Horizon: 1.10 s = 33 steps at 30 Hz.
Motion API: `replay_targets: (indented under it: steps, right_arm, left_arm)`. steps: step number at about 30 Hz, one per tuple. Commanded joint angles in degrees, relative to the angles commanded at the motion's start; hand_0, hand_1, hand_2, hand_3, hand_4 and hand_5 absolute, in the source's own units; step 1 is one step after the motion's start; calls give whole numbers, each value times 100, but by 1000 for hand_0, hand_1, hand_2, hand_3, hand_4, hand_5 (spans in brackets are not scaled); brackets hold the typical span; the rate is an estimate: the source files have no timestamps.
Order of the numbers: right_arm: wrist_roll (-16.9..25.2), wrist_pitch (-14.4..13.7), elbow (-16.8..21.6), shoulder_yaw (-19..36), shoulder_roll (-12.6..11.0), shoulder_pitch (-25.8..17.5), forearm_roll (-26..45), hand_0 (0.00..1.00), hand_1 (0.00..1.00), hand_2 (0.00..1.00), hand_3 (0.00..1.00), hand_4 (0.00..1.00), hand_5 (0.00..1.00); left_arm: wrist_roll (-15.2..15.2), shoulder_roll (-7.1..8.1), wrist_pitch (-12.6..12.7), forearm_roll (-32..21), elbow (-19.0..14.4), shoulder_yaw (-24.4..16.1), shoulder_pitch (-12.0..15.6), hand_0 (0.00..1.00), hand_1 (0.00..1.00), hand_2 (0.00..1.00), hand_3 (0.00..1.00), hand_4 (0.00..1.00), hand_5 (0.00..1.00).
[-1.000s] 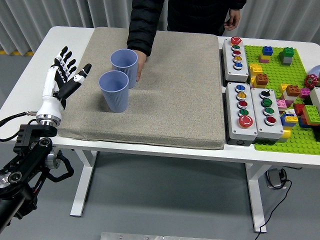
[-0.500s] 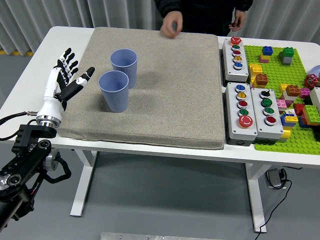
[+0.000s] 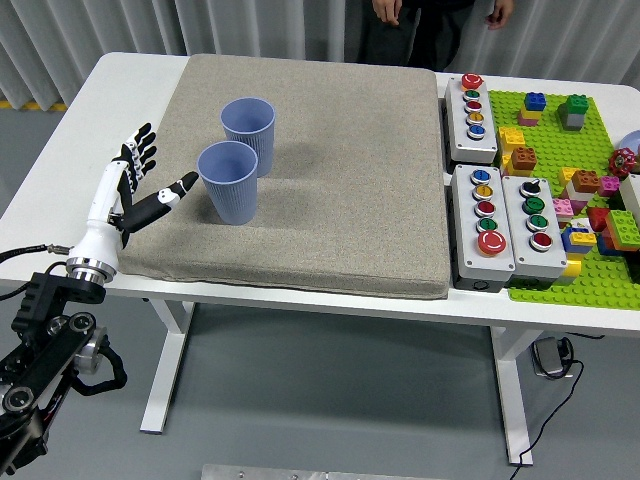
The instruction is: Pick cup pour cup place
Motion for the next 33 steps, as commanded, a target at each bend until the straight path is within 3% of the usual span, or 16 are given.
replay_targets:
  steps: [9,14,18,33]
  right_arm:
    - [7,14,-3,19,-13,27,-45,701,682,604,600,40,398]
    - [13,10,-5,11,-17,45,-22,701,682,604,600,40,397]
    - [14,8,-6,-7,-17,45,10,701,682,604,600,40,397]
    - [0,-1,0,-36,-11,36,46,701,682,603,599,38,394]
  left_arm:
    - [-107,-90,285,-90,18,357,64,935,983,998,998,926,300]
    - [-172,-189,432,-153,144,560,-4,934,982,998,998,936,307]
    - [-311,-326,714,-370,382,743,-67,934,982,998,998,936,307]
    - [-288,-448,840,-211,868,1032,-266,942,980,998,998,937,279]
